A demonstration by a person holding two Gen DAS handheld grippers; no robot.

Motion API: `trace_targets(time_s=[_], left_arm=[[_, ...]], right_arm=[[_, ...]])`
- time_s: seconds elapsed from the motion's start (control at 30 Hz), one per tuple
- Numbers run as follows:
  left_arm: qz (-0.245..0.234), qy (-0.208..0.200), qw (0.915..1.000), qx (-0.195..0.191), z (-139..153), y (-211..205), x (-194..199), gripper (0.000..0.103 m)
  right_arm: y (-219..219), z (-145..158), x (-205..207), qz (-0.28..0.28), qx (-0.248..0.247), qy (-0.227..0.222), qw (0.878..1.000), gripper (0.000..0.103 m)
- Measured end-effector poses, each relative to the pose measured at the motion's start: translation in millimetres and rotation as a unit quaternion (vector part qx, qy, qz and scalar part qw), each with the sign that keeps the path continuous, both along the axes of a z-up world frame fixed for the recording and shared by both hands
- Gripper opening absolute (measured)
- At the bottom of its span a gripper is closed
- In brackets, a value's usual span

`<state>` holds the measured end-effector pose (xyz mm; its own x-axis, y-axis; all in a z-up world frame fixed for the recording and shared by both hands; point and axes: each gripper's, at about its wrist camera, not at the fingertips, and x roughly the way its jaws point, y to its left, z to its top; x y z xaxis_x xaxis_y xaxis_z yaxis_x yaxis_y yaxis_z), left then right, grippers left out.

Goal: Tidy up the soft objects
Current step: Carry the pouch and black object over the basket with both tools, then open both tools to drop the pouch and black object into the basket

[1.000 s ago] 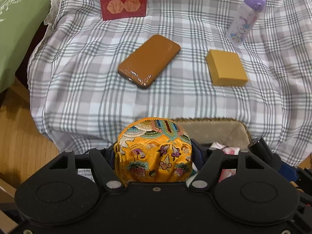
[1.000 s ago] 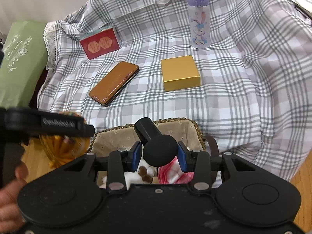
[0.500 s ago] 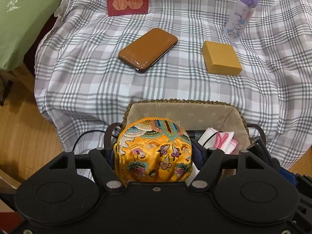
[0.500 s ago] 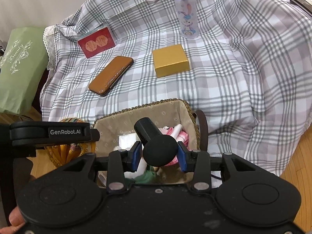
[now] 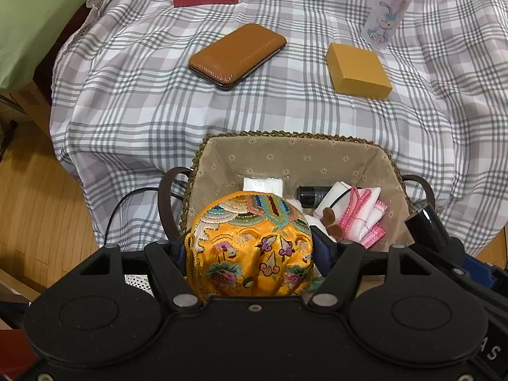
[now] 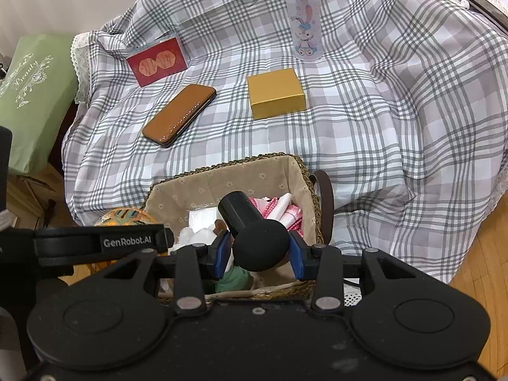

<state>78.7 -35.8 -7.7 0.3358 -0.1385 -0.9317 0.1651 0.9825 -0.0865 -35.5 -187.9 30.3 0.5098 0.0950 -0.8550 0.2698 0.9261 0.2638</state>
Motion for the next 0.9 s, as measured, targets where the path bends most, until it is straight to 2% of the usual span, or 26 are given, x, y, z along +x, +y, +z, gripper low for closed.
trace_targets(time_s=[0.27, 0.37, 0.5, 0.9], left_arm=[[0.002, -0.003, 1.0000, 0.002, -3.8, 0.2, -2.3, 0.068], [0.004, -0.009, 0.9999, -0.004, -1.1, 1.3, -3.1, 0.072], [0.010, -0.019, 0.9998, -0.005, 4.5, 3.1, -2.6, 0.078], [0.003, -0.034, 0.9993, 0.016, 9.2, 4.4, -15.0, 0.082]], right_arm=[[-4.1, 0.0, -1.7, -0.002, 0.002, -0.004, 1.000, 0.040], [-5.0, 1.9, -3.4, -0.004, 0.003, -0.012, 1.000, 0.049], [-5.9, 5.0, -4.1, -0.004, 0.001, -0.017, 1.000, 0.050], [-8.4, 0.5, -8.1, 0.000, -0.015, -0.006, 1.000, 0.058]])
